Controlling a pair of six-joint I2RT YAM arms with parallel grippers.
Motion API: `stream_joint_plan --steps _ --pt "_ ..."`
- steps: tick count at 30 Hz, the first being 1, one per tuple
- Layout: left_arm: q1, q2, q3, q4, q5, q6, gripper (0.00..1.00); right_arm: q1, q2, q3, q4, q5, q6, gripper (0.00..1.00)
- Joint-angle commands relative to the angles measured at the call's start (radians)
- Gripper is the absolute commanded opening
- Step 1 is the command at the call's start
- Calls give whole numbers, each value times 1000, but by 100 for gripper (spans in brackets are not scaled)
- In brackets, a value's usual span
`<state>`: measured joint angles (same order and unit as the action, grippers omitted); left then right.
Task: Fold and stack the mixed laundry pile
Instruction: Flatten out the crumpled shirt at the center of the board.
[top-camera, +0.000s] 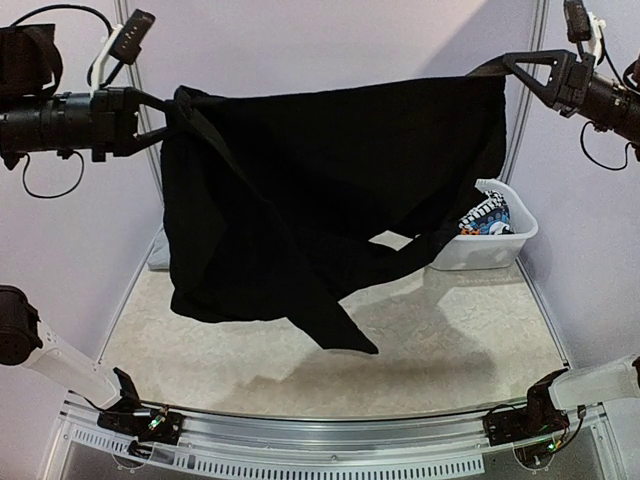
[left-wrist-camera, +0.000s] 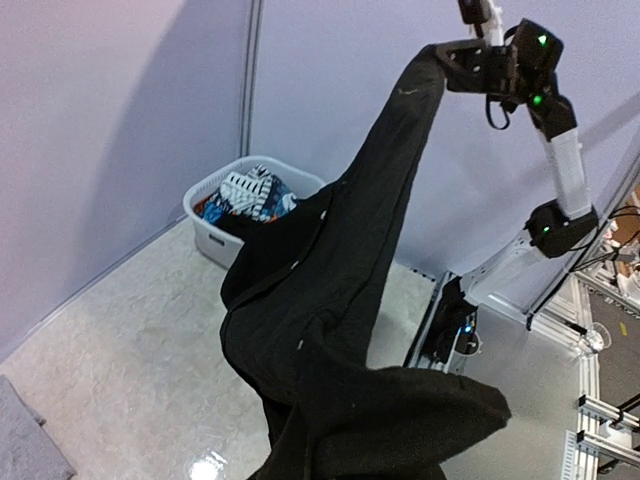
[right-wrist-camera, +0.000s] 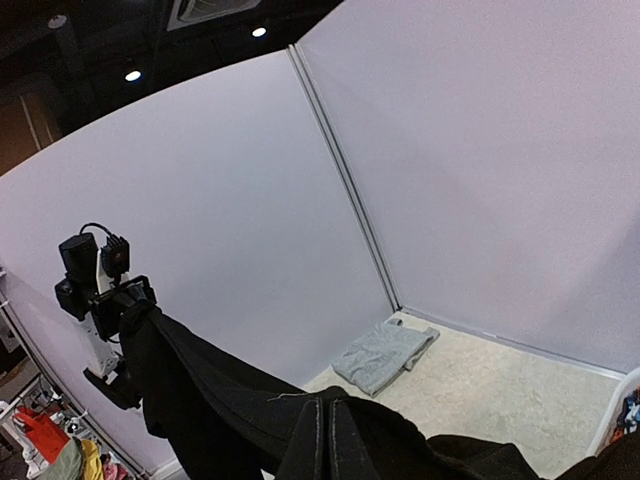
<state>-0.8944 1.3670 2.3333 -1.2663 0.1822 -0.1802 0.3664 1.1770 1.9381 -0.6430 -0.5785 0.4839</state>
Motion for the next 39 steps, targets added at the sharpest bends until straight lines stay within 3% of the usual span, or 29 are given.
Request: stream_joint_plan --steps 1,5,9,11,17,20,25,32,39 --pt "11 -54 10 125 106 -3 0 2 14 82 -32 -46 -21 0" --pt "13 -94 -83 192 90 -10 0 3 18 75 -36 -19 -35 0" --pt "47 -66 -174 177 -88 -10 0 2 46 15 -47 195 -44 0" --pt "112 -39 -232 216 -109 -65 0 6 79 -20 -22 259 -41 0" --pt "291 61 -404 347 11 -237 0 79 285 -36 48 414 -78 0" --pt "362 87 -491 399 13 -296 0 86 429 9 51 455 -74 0" --pt "495 179 -614 503 168 -365 0 85 669 126 39 472 -66 0" --pt "555 335 -522 514 268 -324 0 85 886 334 10 470 -78 0" --pt "577 341 -553 491 309 -254 0 84 871 297 30 482 -137 0"
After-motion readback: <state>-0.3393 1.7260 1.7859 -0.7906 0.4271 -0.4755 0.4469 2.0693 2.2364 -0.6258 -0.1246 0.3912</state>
